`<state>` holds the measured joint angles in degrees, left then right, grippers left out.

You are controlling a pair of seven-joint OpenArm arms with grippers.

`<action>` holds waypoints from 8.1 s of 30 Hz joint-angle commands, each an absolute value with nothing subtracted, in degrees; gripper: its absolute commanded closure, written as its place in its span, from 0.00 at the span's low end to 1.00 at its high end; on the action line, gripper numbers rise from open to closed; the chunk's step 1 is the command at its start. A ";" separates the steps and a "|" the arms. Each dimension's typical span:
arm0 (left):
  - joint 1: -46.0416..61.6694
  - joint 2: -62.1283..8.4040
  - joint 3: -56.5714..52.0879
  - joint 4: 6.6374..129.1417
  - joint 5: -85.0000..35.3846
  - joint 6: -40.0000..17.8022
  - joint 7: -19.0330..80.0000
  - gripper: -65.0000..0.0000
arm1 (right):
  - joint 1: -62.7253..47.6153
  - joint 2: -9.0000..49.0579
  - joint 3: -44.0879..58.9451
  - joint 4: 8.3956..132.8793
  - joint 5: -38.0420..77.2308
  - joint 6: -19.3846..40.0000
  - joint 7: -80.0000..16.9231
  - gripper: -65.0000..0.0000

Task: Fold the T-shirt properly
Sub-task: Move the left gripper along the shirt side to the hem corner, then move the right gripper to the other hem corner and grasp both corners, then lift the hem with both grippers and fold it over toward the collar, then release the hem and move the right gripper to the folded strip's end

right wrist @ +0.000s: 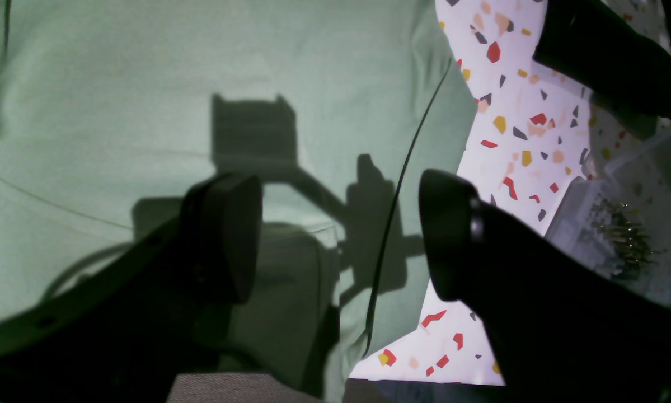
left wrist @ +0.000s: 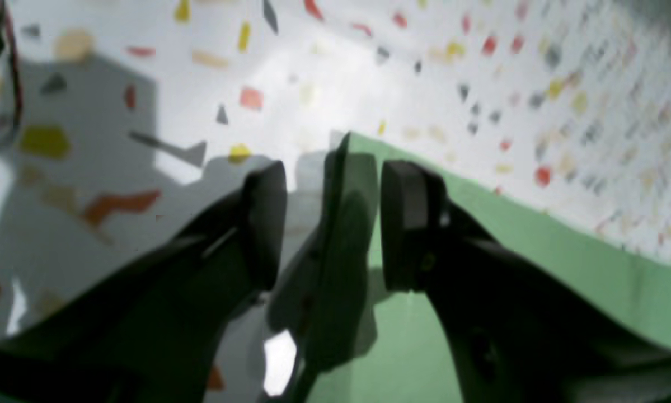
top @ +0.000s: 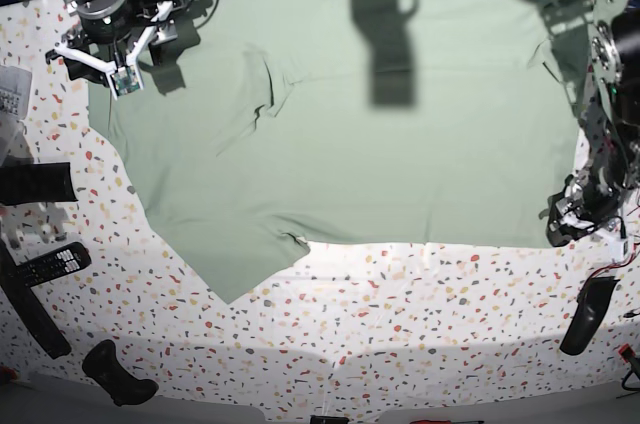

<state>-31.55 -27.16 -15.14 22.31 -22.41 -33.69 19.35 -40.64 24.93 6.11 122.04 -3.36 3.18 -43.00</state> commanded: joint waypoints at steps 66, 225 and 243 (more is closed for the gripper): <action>-32.58 -26.39 -15.29 23.18 -24.10 -37.58 13.58 1.00 | 25.36 19.05 16.16 51.00 13.93 30.65 -47.42 0.35; 0.12 -18.13 -32.21 78.91 -53.41 -40.00 46.68 0.70 | 27.92 22.68 23.97 59.20 28.91 40.00 -51.94 0.43; 0.14 -18.13 -32.21 78.91 -53.41 -40.00 47.29 0.70 | 32.53 21.52 0.91 39.55 20.93 37.28 -33.50 0.44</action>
